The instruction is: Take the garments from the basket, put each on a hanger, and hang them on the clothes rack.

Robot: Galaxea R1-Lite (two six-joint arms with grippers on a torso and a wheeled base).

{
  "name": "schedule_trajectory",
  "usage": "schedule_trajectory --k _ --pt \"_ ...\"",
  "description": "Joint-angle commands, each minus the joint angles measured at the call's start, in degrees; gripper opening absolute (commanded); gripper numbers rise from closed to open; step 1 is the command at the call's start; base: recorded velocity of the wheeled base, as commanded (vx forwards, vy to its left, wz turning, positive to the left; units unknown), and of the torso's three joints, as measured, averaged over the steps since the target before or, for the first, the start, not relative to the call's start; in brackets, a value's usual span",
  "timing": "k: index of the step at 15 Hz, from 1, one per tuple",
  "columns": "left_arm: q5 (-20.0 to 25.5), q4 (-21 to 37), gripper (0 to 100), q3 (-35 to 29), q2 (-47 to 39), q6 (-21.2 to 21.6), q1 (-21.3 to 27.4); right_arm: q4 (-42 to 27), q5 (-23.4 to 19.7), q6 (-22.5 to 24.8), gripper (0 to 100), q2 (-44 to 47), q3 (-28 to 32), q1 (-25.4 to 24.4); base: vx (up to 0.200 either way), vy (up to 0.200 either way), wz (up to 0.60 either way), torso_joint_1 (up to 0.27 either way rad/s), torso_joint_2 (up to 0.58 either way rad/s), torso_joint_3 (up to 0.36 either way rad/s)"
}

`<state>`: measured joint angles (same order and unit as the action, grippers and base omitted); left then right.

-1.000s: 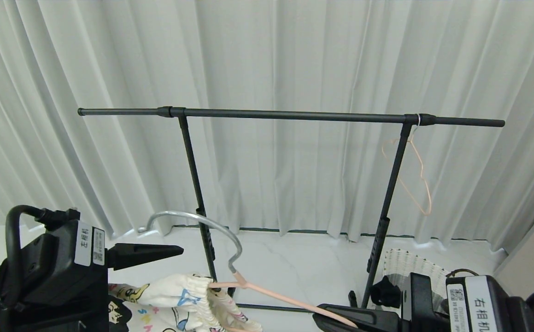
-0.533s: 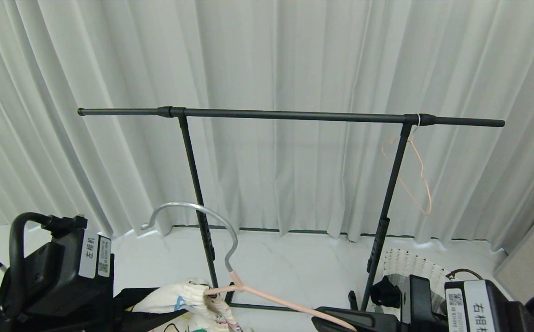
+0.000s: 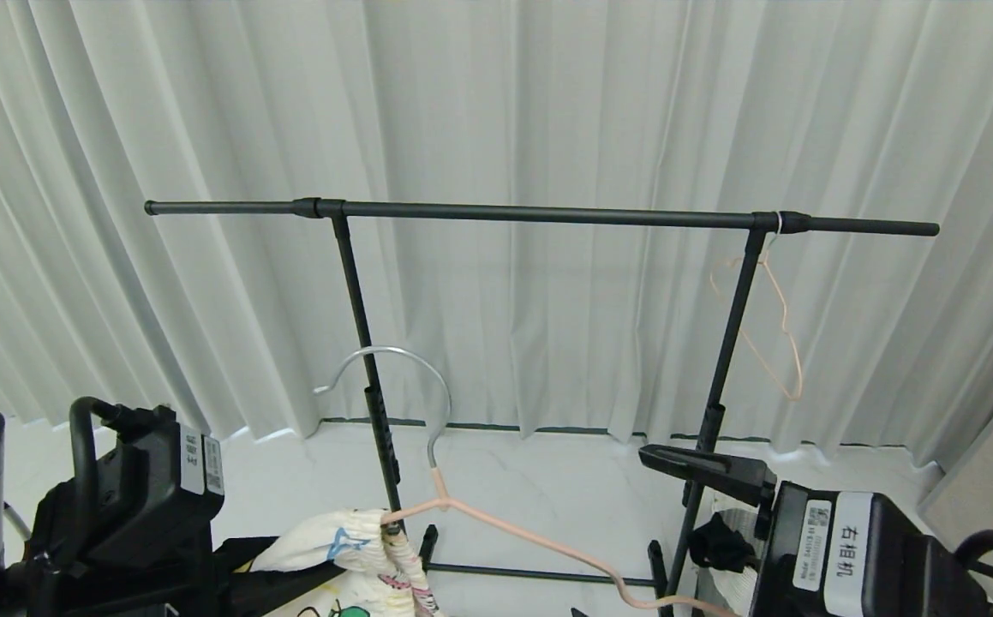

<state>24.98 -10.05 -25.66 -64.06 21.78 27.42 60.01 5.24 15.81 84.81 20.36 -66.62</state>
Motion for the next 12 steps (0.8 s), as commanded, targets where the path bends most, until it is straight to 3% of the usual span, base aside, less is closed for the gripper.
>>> schedule_trajectory --k 1,5,7,9,12 --pt "-0.98 -0.06 0 1.14 -0.10 0.19 -2.46 -0.07 0.21 0.27 100 -0.17 -0.93 2.29 0.000 0.000 0.00 0.000 0.00 0.000" --pt "-1.16 -0.06 0 -2.82 -1.77 -2.01 -12.83 -0.07 -0.94 -0.52 100 -1.14 -2.34 2.73 0.000 0.000 0.00 0.000 0.00 0.000" --pt "-1.42 -0.06 0 -4.84 -3.44 -3.94 -13.53 -0.16 -1.02 -2.19 100 -0.87 -2.69 2.73 0.000 0.000 0.00 0.000 0.00 0.000" --pt "-1.51 -0.06 0 -4.84 -3.70 -4.12 -13.53 -1.48 -0.85 -7.02 100 -0.87 -3.22 2.73 0.000 0.000 0.00 0.000 0.00 0.000" --pt "-1.51 -3.58 0 -5.19 -3.61 -4.29 -14.41 -6.05 -0.85 -18.98 100 0.27 -1.29 2.02 0.000 0.000 0.00 0.000 0.00 0.000"
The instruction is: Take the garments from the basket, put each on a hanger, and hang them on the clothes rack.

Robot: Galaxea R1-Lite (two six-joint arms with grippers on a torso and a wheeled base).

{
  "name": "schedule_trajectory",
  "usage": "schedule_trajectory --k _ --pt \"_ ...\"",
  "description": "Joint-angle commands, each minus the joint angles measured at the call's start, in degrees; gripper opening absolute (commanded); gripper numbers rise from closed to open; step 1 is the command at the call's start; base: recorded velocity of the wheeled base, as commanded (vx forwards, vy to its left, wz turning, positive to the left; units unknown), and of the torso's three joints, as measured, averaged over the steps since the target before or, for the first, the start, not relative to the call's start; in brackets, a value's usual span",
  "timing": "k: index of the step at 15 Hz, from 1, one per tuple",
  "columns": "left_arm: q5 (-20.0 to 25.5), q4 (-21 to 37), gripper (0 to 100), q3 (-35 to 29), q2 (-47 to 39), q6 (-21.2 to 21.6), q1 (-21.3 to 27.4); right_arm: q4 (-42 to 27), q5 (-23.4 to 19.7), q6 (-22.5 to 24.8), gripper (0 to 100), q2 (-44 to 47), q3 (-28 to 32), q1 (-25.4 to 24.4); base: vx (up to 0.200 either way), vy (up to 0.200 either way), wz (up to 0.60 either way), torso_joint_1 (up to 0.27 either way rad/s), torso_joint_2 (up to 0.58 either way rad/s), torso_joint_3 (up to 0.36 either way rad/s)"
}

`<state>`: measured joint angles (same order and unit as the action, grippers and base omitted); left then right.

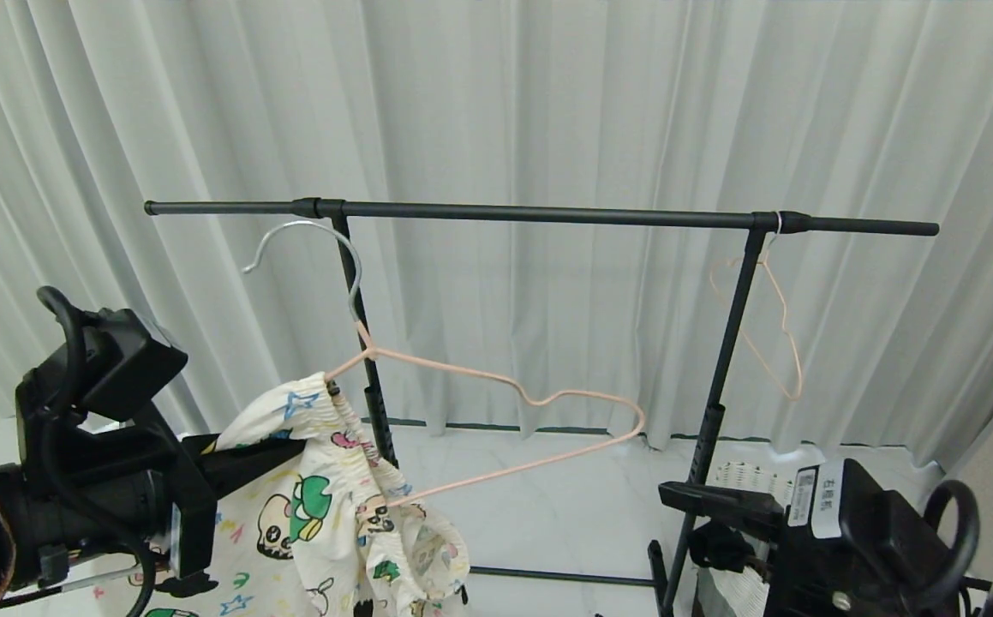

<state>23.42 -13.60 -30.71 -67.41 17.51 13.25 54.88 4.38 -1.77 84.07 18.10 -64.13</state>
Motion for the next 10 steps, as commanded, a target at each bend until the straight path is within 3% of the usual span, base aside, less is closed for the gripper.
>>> schedule_trajectory --k 1,2,4,7,10 --pt "-0.04 -1.34 0 -0.23 -0.35 -0.02 -0.24 -1.88 0.02 -4.82 100 1.80 1.76 -1.08 0.000 0.000 0.00 0.000 0.00 0.000" --pt "-0.04 -3.27 0 -0.41 -0.53 -0.02 -0.24 -2.50 0.28 -12.56 100 4.88 4.13 -2.13 0.000 0.000 0.00 0.000 0.00 0.000" --pt "-0.04 -3.62 0 -0.76 -0.44 -0.98 -0.24 -2.41 5.73 -19.50 100 11.30 8.09 -3.01 0.000 0.000 0.00 0.000 0.00 0.000" --pt "-0.04 -3.62 0 -1.90 -0.53 -1.51 -0.07 -2.32 9.60 -24.86 100 18.85 16.35 -3.19 0.000 0.000 0.00 0.000 0.00 0.000" --pt "-0.04 -3.97 0 -2.34 -0.09 -1.51 0.64 -2.41 14.78 -25.21 100 25.80 19.78 -3.19 0.000 0.000 0.00 0.000 0.00 0.000"
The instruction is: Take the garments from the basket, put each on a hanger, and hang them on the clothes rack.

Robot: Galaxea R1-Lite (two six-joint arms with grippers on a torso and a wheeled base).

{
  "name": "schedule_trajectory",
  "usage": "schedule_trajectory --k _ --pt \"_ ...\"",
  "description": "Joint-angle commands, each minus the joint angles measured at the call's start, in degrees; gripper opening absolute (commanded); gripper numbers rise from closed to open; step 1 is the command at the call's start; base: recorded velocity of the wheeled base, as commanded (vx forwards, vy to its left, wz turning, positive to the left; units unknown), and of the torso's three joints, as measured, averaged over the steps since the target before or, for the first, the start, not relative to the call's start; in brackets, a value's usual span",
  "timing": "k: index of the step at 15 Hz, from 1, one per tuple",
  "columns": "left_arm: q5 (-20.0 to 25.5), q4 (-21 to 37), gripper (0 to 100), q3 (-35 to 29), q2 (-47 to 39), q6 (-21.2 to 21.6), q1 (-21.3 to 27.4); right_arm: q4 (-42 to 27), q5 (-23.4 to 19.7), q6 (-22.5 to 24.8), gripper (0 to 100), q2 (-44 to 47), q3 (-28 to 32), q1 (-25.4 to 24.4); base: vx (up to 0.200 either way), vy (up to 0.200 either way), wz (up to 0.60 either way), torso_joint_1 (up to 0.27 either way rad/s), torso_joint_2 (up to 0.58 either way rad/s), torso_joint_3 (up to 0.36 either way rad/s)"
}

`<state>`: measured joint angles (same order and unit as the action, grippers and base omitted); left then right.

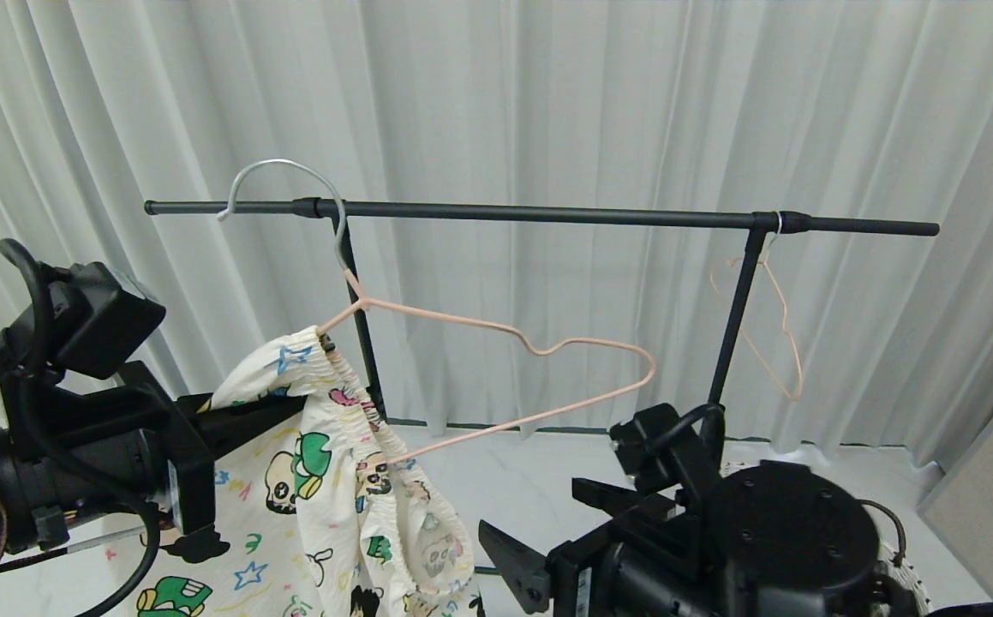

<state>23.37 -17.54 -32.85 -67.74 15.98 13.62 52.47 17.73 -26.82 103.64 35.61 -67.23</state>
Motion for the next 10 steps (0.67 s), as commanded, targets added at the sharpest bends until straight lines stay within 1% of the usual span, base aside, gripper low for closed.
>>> schedule_trajectory --k 1,2,4,7,8,9,10 --pt "0.01 -0.04 0 -0.28 0.33 0.01 0.45 0.00 1.44 -0.16 100 6.92 2.54 -0.44 0.000 0.000 0.00 0.000 0.00 0.000" --pt "0.01 -0.04 0 -0.37 0.33 0.01 1.15 0.00 1.79 -0.16 100 8.59 3.50 -1.24 0.000 0.000 0.00 0.000 0.00 0.000" --pt "0.01 -0.04 0 -0.63 0.24 0.01 2.03 -0.09 3.37 0.01 100 11.14 5.08 -1.32 0.000 0.000 0.00 0.000 0.00 0.000" --pt "0.01 -0.04 0 -0.72 0.24 0.01 2.03 -0.26 3.98 0.19 100 12.37 5.08 -1.50 0.000 0.000 0.00 0.000 0.00 0.000" --pt "0.01 -0.04 0 -0.63 0.24 0.01 2.03 -1.58 5.92 0.45 100 12.99 4.73 -1.50 0.000 0.000 0.00 0.000 0.00 0.000" --pt "0.01 -0.12 0 -0.63 0.24 0.01 1.94 -4.39 8.29 0.98 100 13.16 4.65 -1.06 0.000 0.000 0.00 0.000 0.00 0.000" --pt "0.01 -0.04 0 -0.54 0.24 0.10 1.85 -5.80 11.28 1.16 100 13.34 4.82 -0.01 0.000 0.000 0.00 0.000 0.00 0.000"
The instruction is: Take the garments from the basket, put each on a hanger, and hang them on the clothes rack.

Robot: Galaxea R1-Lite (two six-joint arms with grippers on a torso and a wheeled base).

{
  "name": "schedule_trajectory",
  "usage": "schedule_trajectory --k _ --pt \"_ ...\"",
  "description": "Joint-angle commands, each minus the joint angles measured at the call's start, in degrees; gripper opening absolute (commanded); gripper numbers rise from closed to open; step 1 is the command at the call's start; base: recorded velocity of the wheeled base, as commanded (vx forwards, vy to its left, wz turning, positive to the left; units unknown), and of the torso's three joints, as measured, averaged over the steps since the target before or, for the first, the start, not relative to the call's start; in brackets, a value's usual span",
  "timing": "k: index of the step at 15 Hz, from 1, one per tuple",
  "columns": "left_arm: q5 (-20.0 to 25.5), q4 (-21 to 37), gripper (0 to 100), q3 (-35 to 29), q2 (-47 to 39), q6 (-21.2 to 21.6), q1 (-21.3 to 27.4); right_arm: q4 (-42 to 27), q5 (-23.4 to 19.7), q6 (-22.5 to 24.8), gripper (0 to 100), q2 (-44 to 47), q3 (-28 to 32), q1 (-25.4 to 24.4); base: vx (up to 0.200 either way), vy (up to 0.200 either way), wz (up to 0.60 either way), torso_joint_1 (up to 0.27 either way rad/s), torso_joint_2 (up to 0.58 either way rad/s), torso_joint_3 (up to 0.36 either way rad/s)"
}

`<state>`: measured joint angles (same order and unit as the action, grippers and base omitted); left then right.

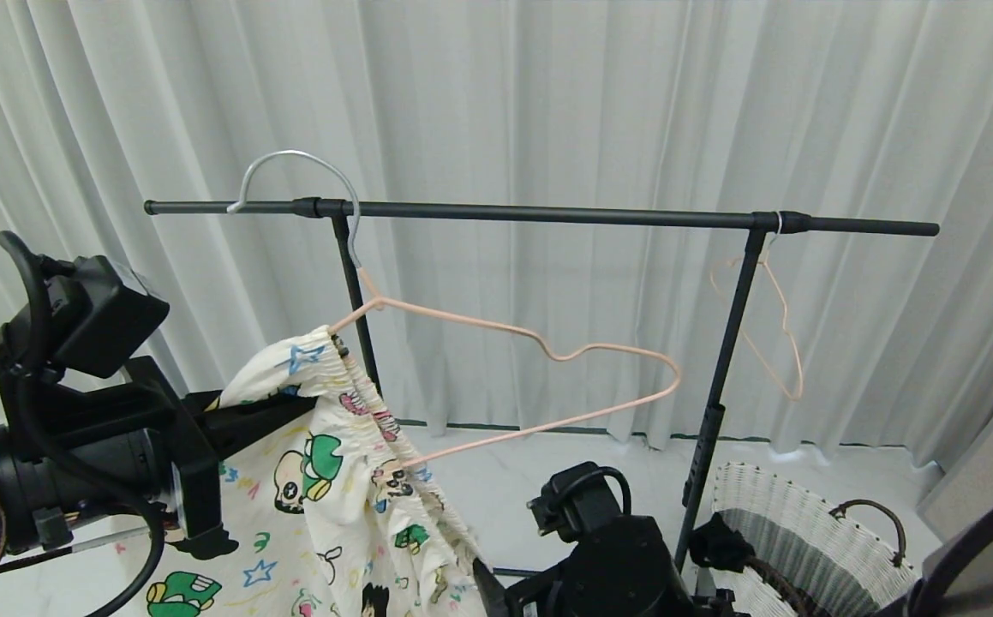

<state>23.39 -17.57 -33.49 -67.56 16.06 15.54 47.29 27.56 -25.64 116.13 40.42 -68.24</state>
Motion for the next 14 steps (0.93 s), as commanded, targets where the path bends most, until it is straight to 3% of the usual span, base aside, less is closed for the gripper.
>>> schedule_trajectory --k 1,4,7,9,14 --pt "-0.01 -0.10 0 0.18 0.06 0.03 -0.16 -0.71 2.32 0.06 100 0.94 -0.17 1.62 0.000 0.000 0.00 0.000 0.00 0.000" --pt "-0.01 -1.95 0 1.76 -0.20 0.12 -2.54 -0.71 6.71 2.87 100 -0.29 -0.79 8.65 0.000 0.000 0.00 0.000 0.00 0.000" --pt "-0.63 -4.93 0 3.96 -0.47 0.82 -5.44 -0.62 7.24 5.86 100 -3.10 -0.70 15.77 0.000 0.000 0.00 0.000 0.00 0.000" --pt "-0.63 -5.28 0 5.10 0.32 1.17 -5.52 -0.53 6.54 8.59 100 -5.21 -0.08 20.25 0.000 0.000 0.00 0.000 0.00 0.000" --pt "1.30 -5.20 0 8.53 -1.26 9.61 -5.17 -0.71 1.97 13.33 100 -9.16 1.59 25.70 0.000 0.000 0.00 0.000 0.00 0.000"
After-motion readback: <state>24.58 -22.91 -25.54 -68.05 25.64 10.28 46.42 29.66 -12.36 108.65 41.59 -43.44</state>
